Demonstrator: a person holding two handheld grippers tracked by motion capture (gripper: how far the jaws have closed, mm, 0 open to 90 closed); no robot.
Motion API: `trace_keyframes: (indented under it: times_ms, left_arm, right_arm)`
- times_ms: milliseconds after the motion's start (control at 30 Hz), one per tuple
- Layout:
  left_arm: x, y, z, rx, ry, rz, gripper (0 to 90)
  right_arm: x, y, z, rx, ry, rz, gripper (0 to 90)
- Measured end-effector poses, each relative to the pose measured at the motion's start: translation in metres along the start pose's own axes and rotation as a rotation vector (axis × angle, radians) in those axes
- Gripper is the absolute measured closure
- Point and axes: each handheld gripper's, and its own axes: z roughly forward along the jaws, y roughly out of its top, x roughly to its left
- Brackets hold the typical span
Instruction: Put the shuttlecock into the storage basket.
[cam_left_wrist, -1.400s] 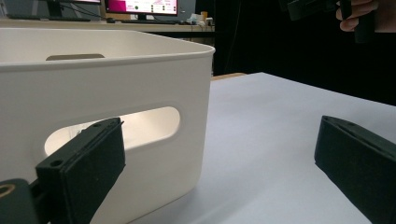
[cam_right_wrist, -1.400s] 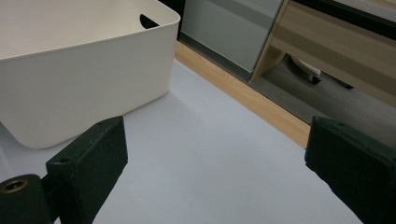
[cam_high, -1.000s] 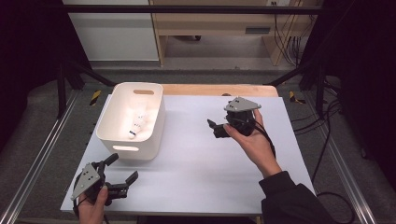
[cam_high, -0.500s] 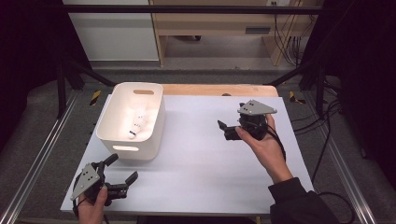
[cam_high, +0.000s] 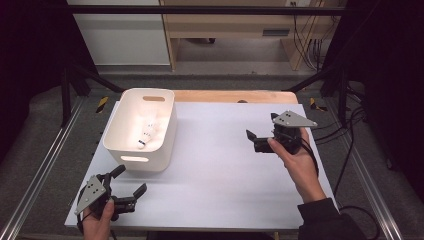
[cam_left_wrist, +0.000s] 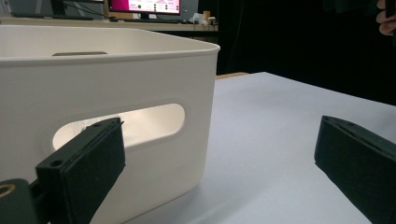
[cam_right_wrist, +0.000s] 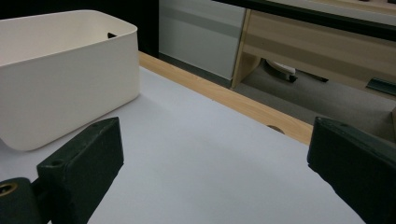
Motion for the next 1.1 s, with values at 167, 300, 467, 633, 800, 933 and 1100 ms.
trace_keyframes:
  times_ms: [167,300,467,633,800,933,1100]
  left_arm:
    - [0.000,0.000,0.000,-0.001,0.001,0.000,1.5]
    - [0.000,0.000,0.000,0.001,0.001,0.001,1.5]
    - [0.000,0.000,0.000,0.001,0.002,-0.001,1.5]
    - [0.001,0.000,-0.001,-0.001,0.003,-0.003,1.5]
    - [0.000,0.000,0.000,0.002,0.002,0.000,1.5]
    - [0.001,0.000,-0.001,-0.002,0.005,-0.005,1.5]
    - [0.001,0.000,-0.001,-0.001,0.005,-0.004,1.5]
  right_arm:
    - [-0.007,-0.005,-0.008,-0.010,-0.010,0.021,3.9]
    - [-0.012,-0.010,-0.013,-0.012,-0.015,0.042,3.9]
    - [-0.018,-0.015,-0.020,-0.017,-0.028,0.052,3.7]
    - [-0.024,-0.023,-0.025,-0.012,-0.042,0.064,3.8]
    - [-0.028,-0.032,-0.031,-0.006,-0.055,0.072,3.8]
    - [-0.031,-0.038,-0.037,-0.009,-0.062,0.075,3.9]
    - [-0.034,-0.045,-0.044,-0.013,-0.079,0.066,3.9]
